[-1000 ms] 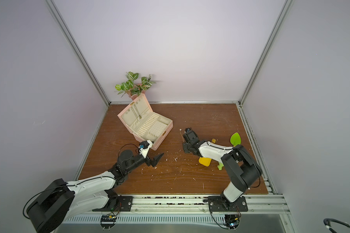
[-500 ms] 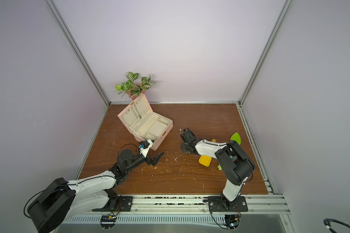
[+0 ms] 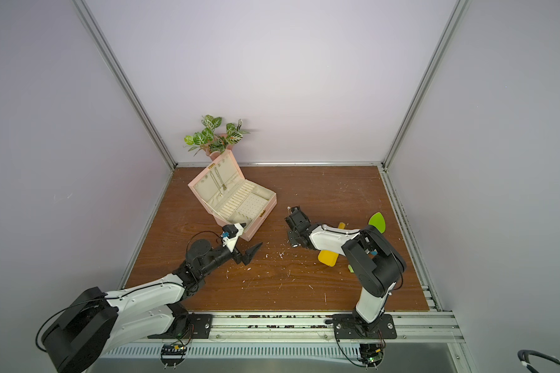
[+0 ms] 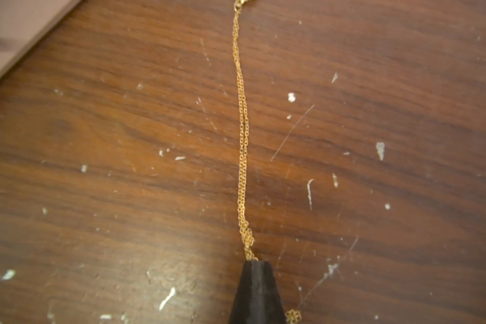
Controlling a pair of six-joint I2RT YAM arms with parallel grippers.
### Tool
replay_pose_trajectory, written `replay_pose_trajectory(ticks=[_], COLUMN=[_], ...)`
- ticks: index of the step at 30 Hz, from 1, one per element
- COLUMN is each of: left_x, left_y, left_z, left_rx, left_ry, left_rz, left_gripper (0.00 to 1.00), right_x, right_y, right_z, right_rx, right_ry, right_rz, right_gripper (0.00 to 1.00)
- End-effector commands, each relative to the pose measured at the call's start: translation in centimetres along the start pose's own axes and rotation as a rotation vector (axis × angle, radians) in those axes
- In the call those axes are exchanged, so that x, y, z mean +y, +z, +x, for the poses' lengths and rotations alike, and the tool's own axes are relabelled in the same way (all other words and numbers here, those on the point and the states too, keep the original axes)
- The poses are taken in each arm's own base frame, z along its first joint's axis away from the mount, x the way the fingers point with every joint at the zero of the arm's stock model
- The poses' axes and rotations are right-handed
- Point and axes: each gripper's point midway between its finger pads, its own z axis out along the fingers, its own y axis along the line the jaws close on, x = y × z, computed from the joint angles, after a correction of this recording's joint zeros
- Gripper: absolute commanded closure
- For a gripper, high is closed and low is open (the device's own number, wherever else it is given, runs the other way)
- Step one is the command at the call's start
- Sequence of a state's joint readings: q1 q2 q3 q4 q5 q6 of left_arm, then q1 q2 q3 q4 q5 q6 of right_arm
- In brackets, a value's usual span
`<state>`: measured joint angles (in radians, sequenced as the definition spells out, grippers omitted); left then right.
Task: Put jewelry chain into jewelry box
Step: Pick up the necklace from the center of the board.
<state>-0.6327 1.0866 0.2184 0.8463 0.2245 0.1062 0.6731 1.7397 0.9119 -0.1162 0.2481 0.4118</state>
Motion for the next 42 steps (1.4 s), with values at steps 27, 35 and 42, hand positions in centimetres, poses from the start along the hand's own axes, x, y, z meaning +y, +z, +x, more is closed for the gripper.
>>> replay_pose_trajectory(ticks=[27, 35, 42], left_x=[-6.1, -9.0, -9.6], left_y=[3.3, 7.4, 10.6], left_z=[-1.2, -0.1, 2.1], left_rx=[-0.019, 0.001, 0.015], left_ry=[-0.014, 0.019, -0.004], left_rz=[0.314, 0.434, 0.448], left_gripper=[0.04, 0.18, 0.19], right_x=[1.4, 2.0, 2.3], right_y=[-16.7, -19.7, -21.4], right_z=[-5.9, -7.7, -8.6], right_rx=[-0.452, -0.54, -0.592], right_ry=[-0.116, -0.109, -0.104], right_rz=[-0.173, -0.239, -0.275], right_gripper=[1.0, 1.0, 1.0])
